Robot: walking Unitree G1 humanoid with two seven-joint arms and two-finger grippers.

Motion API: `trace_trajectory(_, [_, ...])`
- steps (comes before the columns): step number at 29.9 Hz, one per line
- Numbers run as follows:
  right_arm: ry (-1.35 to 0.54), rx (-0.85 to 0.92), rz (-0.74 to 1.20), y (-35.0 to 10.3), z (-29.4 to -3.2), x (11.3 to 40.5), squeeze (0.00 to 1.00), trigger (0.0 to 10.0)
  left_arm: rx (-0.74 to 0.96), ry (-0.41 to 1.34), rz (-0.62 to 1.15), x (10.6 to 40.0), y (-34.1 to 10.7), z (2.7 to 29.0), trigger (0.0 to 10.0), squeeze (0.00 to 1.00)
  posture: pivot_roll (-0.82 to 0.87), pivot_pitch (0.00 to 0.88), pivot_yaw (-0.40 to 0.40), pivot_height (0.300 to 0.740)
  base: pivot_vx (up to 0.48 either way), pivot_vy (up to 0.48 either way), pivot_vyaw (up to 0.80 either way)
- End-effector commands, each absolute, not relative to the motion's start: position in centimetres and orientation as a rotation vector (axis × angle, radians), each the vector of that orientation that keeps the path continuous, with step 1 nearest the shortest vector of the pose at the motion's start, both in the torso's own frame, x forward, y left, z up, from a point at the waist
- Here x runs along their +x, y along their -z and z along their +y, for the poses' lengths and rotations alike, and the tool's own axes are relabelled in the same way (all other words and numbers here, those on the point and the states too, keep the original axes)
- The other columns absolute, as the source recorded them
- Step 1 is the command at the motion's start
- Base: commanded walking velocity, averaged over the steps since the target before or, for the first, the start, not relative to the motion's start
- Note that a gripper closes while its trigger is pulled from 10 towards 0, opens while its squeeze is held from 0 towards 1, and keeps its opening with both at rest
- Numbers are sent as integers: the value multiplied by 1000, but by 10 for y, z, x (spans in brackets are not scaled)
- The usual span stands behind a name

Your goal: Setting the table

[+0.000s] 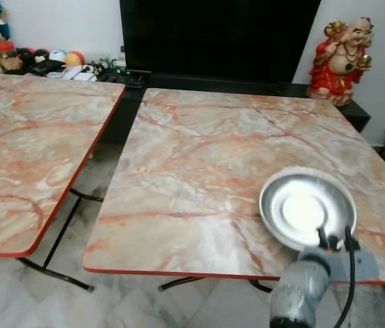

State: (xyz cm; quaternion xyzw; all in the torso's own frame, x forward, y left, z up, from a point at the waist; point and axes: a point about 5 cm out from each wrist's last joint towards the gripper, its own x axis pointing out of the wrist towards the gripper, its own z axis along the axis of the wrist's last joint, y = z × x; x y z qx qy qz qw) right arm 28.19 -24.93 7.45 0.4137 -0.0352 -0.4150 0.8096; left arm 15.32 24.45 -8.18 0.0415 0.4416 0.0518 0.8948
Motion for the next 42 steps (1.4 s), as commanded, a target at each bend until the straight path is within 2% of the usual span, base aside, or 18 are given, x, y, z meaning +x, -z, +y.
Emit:
trace_trajectory(1, [891, 857, -119, -99, -249, 280, 0, 10000, 87, -103, 926, 152, 83, 244, 10000, 0, 87, 27, -76, 740, 0, 0, 0])
trace_trajectory(13, [881, 839, -17, -109, -242, 287, 0, 10000, 107, -73, 933, 150, 84, 242, 10000, 0, 93, 22, -82, 740, 0, 0, 0])
trace_trajectory(15, [818, 802, 110, -111, -236, 293, 0, 10000, 111, -68, 940, 148, 85, 242, 10000, 0, 90, 17, -82, 740, 0, 0, 0])
trace_trajectory(17, [782, 734, 145, -113, -237, 294, 0, 10000, 116, -64, 945, 146, 85, 242, 10000, 0, 91, 13, -83, 740, 0, 0, 0])
trace_trajectory(21, [650, 561, 173, -122, -254, 296, 0, 10000, 125, -55, 947, 145, 86, 242, 10000, 0, 92, 7, -82, 740, 0, 0, 0])
trace_trajectory(24, [505, 416, 111, -146, -278, 301, 0, 10000, 135, -45, 950, 145, 86, 242, 10000, 0, 75, 5, -76, 740, 0, 0, 0])
trace_trajectory(26, [478, 352, 92, -158, -294, 302, 0, 10000, 139, -39, 952, 146, 86, 241, 10000, 0, 64, 9, -77, 740, 0, 0, 0])
trace_trajectory(31, [358, 299, 133, -168, -307, 306, 0, 10000, 142, -34, 948, 149, 85, 240, 10000, 0, 60, 21, -78, 740, 0, 0, 0])
trace_trajectory(34, [296, 374, 189, -167, -317, 307, 0, 10000, 147, -20, 942, 151, 85, 238, 10000, 0, 54, 29, -77, 740, 0, 0, 0])
trace_trajectory(37, [260, 396, 216, -164, -317, 308, 0, 10000, 146, -14, 942, 152, 85, 237, 10000, 0, 48, 34, -76, 740, 0, 0, 0])
trace_trajectory(39, [180, 354, 300, -147, -314, 309, 0, 10000, 146, 3, 955, 150, 86, 234, 10000, 0, 49, 37, -75, 740, 0, 0, 0])
trace_trajectory(42, [172, 366, 346, -134, -311, 310, 0, 10000, 148, 7, 955, 150, 86, 234, 10000, 0, 63, 38, -80, 740, 0, 0, 0])
